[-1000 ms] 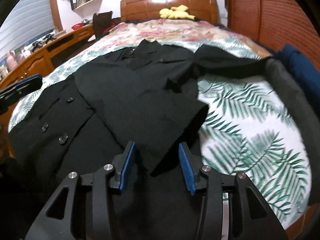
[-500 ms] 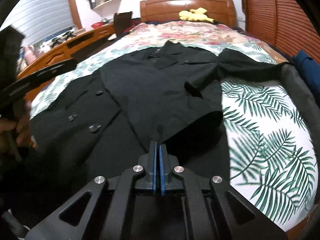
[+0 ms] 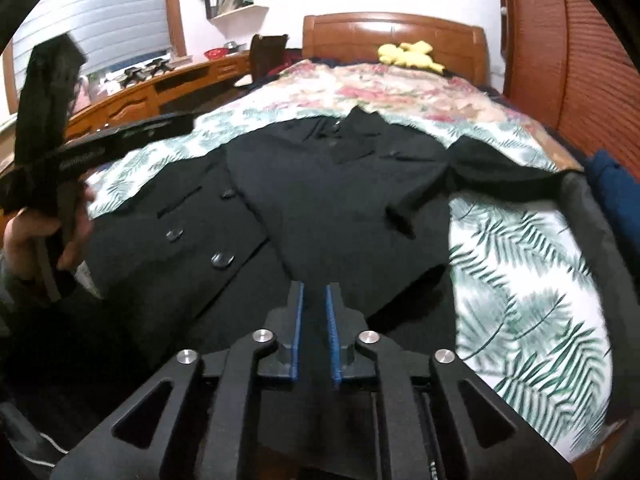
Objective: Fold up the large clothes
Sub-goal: 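Open the right gripper to release the folded sleeve, then move the right gripper to the coat side edge and close on it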
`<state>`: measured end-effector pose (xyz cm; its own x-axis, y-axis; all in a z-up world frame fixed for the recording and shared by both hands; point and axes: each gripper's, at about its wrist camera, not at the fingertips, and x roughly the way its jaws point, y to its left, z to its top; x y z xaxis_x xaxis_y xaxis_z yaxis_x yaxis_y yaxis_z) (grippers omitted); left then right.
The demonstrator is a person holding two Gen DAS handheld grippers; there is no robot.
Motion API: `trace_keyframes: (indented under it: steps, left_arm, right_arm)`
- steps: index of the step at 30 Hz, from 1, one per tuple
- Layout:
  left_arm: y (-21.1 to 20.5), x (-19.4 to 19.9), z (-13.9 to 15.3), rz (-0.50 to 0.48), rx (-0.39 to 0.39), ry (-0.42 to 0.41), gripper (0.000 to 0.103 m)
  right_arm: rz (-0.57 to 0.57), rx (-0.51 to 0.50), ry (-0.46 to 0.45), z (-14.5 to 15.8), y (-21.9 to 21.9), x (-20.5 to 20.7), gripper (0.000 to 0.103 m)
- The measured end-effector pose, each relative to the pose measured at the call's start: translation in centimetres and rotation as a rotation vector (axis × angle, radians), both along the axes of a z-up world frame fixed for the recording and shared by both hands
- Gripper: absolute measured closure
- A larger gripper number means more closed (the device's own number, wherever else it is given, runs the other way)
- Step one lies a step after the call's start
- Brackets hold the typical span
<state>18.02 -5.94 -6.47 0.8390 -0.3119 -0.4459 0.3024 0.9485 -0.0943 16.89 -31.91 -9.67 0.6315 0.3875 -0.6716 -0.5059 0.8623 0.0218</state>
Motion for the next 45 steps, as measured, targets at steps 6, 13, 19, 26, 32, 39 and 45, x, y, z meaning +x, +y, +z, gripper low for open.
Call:
trace_keyframes:
  steps: [6, 13, 19, 26, 32, 39, 45]
  left_arm:
    - [-0.1, 0.1, -0.1, 0.003, 0.007, 0.01, 0.064]
    - [-0.2, -0.2, 0.1, -0.001, 0.019, 0.003, 0.064]
    - [-0.2, -0.3, 0.3, -0.002, 0.021, 0.001, 0.064]
    - [-0.1, -0.3, 0.4, 0.01, 0.023, 0.007, 0.064]
    - [0.4, 0.2, 0.2, 0.038, 0.028, 0.018, 0.064]
    - [1.5, 0.8, 0.0, 0.075, 0.022, 0.027, 0.064]
    - [2.2, 1.2, -0.6, 0.1, 0.025, 0.048, 0.064]
  right_arm:
    - [-0.029, -0.028, 0.01, -0.9, 0.2, 3.8, 0.065]
    - [-0.076, -0.075, 0.123, -5.7, -0.4, 8.2, 0.064]
    - [-0.057, -0.044, 0.119, -7.1, -1.3, 8.2, 0.064]
    - [-0.047, -0.04, 0.128, -5.1, -1.7, 7.7, 0.053]
    - [-0.079, -0.021, 0.081, -2.3, -3.7, 8.4, 0.039]
    - [-0.189, -0.012, 0.088, -1.3, -7.3, 13.6, 0.038]
    - [-0.28, 0.026, 0.096, -1.6, -10.0, 18.6, 0.038]
